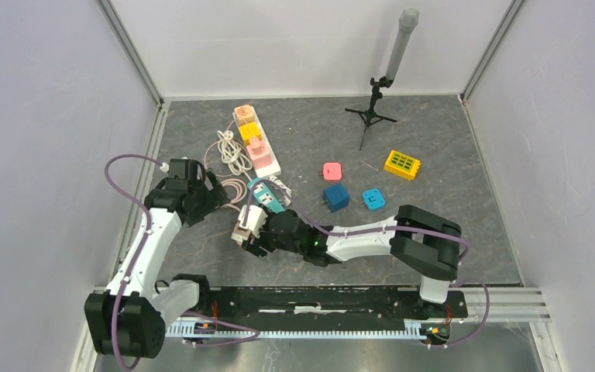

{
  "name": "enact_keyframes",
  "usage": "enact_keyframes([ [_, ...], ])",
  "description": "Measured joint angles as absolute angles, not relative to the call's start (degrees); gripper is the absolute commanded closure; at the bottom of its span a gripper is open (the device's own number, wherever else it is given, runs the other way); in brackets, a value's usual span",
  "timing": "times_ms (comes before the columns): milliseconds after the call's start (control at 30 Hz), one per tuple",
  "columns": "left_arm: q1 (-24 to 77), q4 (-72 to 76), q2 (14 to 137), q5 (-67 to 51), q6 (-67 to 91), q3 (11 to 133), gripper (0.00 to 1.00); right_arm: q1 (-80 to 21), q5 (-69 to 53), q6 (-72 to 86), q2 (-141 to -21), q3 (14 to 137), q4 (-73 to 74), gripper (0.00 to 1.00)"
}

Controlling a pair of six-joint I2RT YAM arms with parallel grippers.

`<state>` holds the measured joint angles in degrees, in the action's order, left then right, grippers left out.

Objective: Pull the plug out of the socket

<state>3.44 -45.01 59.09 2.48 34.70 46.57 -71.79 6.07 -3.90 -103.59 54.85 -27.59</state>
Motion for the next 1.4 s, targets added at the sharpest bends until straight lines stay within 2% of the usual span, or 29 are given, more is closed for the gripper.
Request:
enact_keyframes([
  [100,3.2,-44.4,59.2,1.2,34.9,46.0,0.0,-71.8,5.3,-4.3,-105.3,56.6,-26.7,0.32],
  [233,3.2,-43.8,59.4,-1.0,35.0,45.1,0.01,-71.7,4.7,-3.5,-107.9,59.9,-25.0,0.52],
  [467,3.1,-40.2,59.5,-5.7,36.8,39.9,0.12,-70.3,1.2,-0.2,-109.3,61.4,-24.3,0.81],
  [533,3.1,-38.4,59.5,-8.1,38.1,37.7,0.15,-69.4,-0.1,0.9,-109.3,61.4,-24.5,0.87],
  [767,3.1,-31.5,61.3,-14.4,42.5,32.2,0.28,-66.7,-6.0,4.5,-109.3,61.1,-25.0,0.85],
  [1000,3.0,-28.1,63.0,-16.6,43.5,30.4,0.33,-66.3,-7.3,4.9,-109.4,61.1,-25.1,0.81],
  [1067,3.0,-27.6,63.0,-16.6,43.5,29.8,0.34,-66.2,-7.6,5.1,-109.5,61.1,-25.2,0.76],
  [1167,2.9,-27.0,63.0,-16.5,43.5,28.8,0.37,-66.1,-7.7,5.2,-109.5,61.1,-25.2,0.64],
  [1267,2.9,-27.0,63.5,-16.6,43.6,28.2,0.41,-66.1,-7.9,5.3,-109.7,61.1,-25.4,0.57],
  [1333,3.0,-27.0,64.2,-16.7,43.9,27.7,0.43,-66.1,-8.3,5.3,-110.1,61.2,-25.5,0.59],
  [1400,3.0,-26.9,64.9,-16.9,44.1,27.4,0.44,-66.1,-9.0,5.1,-110.9,61.6,-25.5,0.73],
])
